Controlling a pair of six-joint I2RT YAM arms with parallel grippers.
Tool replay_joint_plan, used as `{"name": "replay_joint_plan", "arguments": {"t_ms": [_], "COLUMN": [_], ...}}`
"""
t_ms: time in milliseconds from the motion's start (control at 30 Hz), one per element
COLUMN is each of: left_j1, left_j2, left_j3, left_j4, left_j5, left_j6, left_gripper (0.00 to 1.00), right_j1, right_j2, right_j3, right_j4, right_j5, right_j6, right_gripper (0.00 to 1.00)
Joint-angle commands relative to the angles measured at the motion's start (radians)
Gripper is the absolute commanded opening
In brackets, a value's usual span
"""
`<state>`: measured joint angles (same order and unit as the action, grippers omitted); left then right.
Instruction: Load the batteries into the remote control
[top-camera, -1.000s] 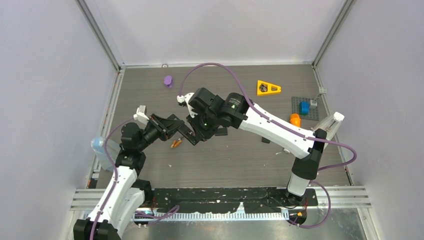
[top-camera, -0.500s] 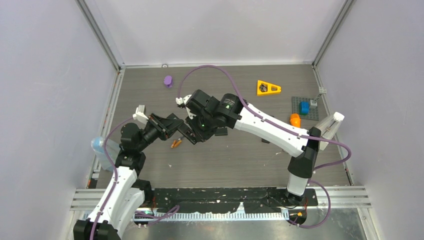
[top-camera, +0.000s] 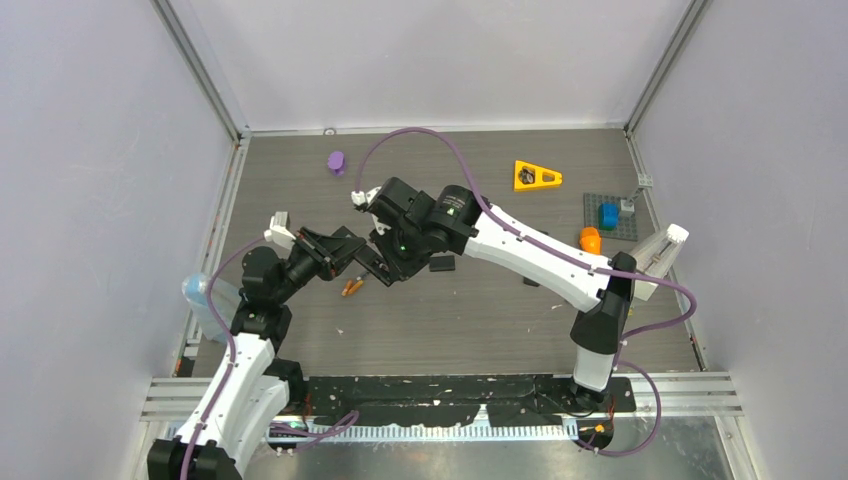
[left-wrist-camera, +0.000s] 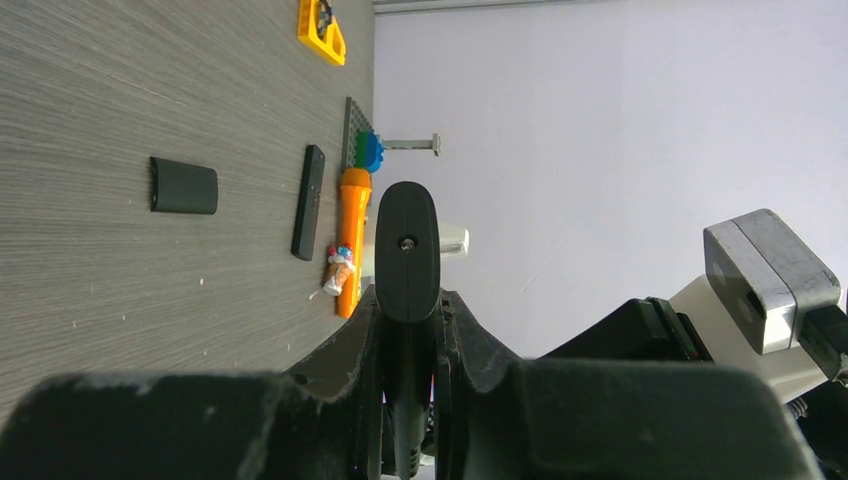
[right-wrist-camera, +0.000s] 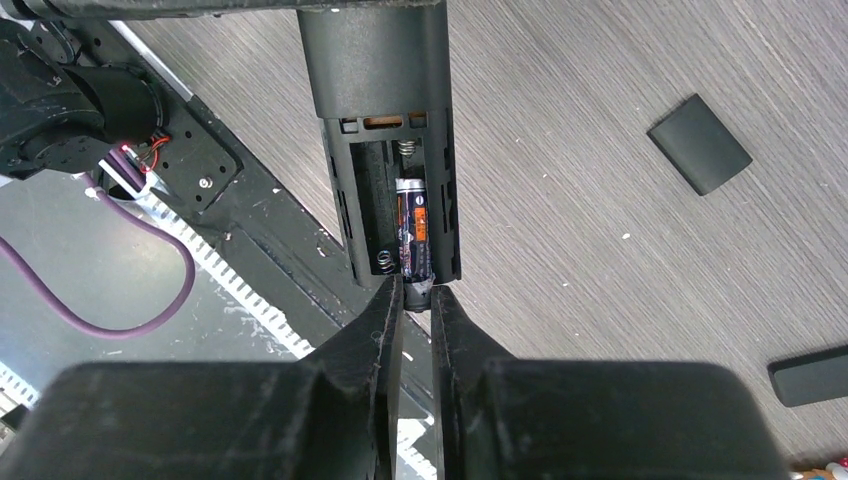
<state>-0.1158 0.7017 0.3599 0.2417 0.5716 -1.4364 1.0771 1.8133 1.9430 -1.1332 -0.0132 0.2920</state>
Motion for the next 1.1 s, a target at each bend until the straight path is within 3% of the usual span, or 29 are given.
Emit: {"name": "replay_joint_plan", "arguments": {"t_ms": [0, 300, 767, 1067], "left_j1": [-0.002, -0.003, -0.003, -0.002], "left_j2": [-0.021, -0.010, -0.007, -0.005], "left_j3": [0.002, 0.002, -0.016, -0.015], "left_j4": [0.051, 0.073, 0.086, 0.079], "left_j5": [0.006, 0.017, 0.012, -0.009], "left_j6": [-0.031, -0.053, -0.084, -0.084], "left_gripper": [0.00, 0.00, 0.00, 0.00], "right_j1": [-0.012, -0.015, -0.023, -0.030], "right_j2": [0.012, -0.001, -0.006, -0.043], "right_j3": [0.039, 0.016, -0.003, -0.023], "right_j4": [0.021, 0.064, 0.087, 0.090], "right_j5": [0.052, 0.045, 0.047, 0.029], "right_j6": [0.033, 0.054, 0.078, 0.078], "right_gripper": [0.13, 0.23, 0.20, 0.39]}}
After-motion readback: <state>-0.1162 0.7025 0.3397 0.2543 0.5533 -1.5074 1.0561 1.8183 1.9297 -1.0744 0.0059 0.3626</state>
